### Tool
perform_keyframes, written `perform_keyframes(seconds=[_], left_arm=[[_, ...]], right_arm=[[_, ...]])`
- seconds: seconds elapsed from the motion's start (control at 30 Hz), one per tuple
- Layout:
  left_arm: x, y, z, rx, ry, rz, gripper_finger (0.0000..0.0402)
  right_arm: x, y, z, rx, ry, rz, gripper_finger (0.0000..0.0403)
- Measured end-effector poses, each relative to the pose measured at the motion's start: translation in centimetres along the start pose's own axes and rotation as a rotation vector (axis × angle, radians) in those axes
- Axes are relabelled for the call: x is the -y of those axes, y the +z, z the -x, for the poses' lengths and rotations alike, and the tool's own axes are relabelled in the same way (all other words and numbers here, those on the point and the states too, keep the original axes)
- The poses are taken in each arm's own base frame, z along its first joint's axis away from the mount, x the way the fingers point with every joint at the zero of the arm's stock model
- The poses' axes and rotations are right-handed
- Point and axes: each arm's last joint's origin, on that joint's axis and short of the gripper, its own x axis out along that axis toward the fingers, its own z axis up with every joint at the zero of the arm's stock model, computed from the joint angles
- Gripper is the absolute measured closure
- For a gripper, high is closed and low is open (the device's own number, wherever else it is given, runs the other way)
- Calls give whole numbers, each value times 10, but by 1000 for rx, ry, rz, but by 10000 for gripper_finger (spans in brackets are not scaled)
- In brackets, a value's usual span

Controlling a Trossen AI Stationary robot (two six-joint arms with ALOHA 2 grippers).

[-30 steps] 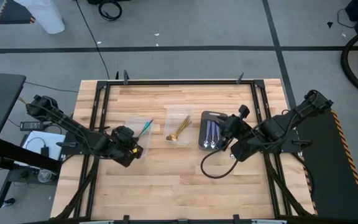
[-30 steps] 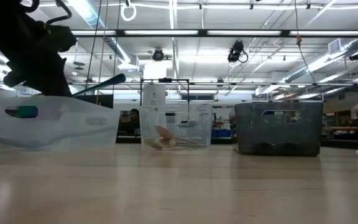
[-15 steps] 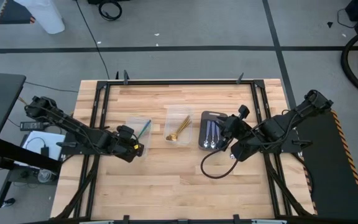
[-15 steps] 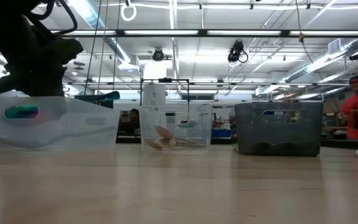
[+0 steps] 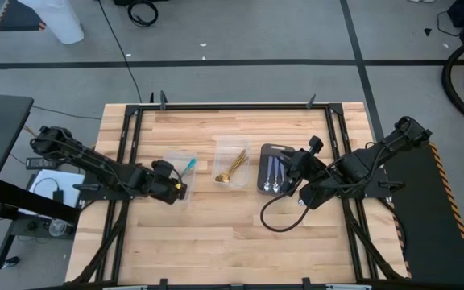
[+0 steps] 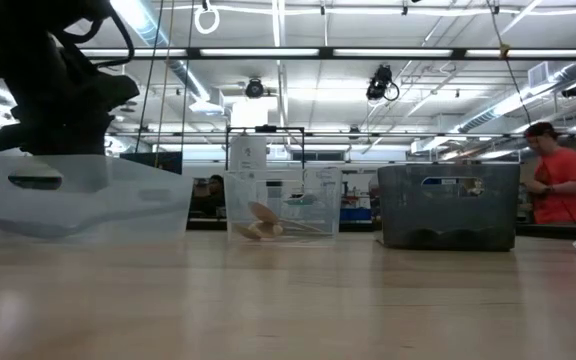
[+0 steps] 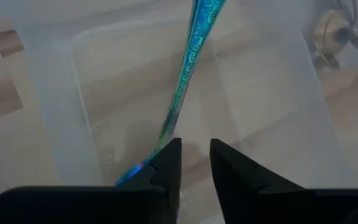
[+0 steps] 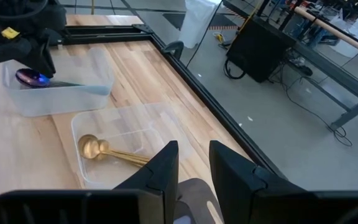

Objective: Sort silverware by color (type)
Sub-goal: Put the purple spoon into the black bin

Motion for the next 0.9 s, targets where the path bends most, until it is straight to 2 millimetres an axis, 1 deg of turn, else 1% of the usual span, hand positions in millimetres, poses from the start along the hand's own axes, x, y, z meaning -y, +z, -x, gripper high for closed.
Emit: perform_keyframes(seconds=[0.1,0.2,0.3,0.53,0.8,0.9], left_arm=[[1,2,1,-8,-1,-47,292],[11,7,8,-1,-37,-130,281],[22,14,19,24,-81,-219,279],[46,29,42,114,-170,-364,278],[72,26,55,248,-389,-614,278],[79,25,60,301,-450,-675,278]], right_arm=[[0,0,0,-2,2,0,302],[0,0,0,-2,3,0,302],[0,0,0,-3,3,0,302],[-1,0,0,-18,24,0,302],[-1,-1,0,-18,25,0,302],[-1,-1,0,-23,30,-1,302]])
